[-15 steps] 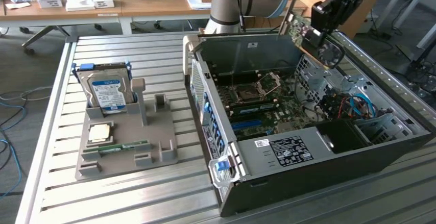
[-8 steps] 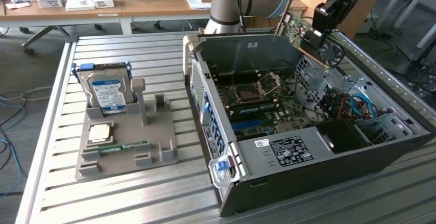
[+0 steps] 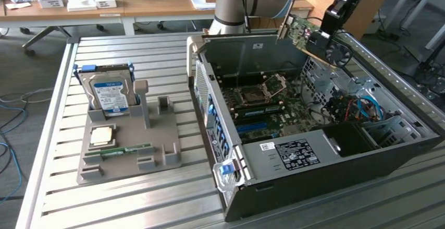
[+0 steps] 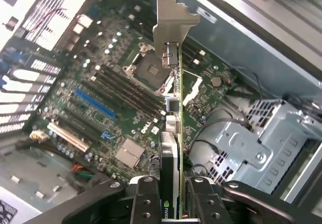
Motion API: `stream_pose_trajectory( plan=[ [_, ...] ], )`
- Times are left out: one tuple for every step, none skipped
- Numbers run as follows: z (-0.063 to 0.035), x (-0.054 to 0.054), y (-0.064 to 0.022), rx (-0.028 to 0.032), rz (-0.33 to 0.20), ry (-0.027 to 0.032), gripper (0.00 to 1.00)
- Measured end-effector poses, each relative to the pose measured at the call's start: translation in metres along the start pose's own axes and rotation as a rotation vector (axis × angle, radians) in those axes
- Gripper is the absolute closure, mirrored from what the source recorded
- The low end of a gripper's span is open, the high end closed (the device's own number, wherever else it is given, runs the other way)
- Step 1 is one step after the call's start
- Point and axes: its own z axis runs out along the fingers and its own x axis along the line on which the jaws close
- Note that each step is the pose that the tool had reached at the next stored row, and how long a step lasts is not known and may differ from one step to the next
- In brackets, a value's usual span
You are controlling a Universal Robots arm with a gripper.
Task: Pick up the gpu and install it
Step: 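Insert the gpu into the slot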
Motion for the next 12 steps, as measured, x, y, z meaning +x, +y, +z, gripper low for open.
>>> stream_pose_trajectory(
  plan=[
    [0.0, 0.0, 0.0, -0.0005, -0.018, 0.0011, 0.73],
    [0.0001, 0.0, 0.0, -0.0009, -0.036, 0.0021, 0.73],
    [0.0001, 0.0, 0.0, -0.0013, -0.054, 0.0032, 0.73],
    [0.0001, 0.0, 0.0, -0.0017, -0.072, 0.0042, 0.73],
    [0.0001, 0.0, 0.0, -0.0021, -0.09, 0.0054, 0.73],
    [0.0001, 0.0, 0.0, -0.0025, -0.109, 0.0065, 0.73],
    [0.0001, 0.0, 0.0, -0.0029, -0.127, 0.0076, 0.73],
    [0.0001, 0.0, 0.0, -0.0033, -0.145, 0.0087, 0.73],
    [0.0001, 0.0, 0.0, -0.0037, -0.163, 0.0097, 0.73],
    [0.0002, 0.0, 0.0, -0.0041, -0.181, 0.0108, 0.73],
    [0.0001, 0.0, 0.0, -0.0045, -0.199, 0.0119, 0.73],
    [0.0002, 0.0, 0.0, -0.0049, -0.217, 0.013, 0.73]
  ],
)
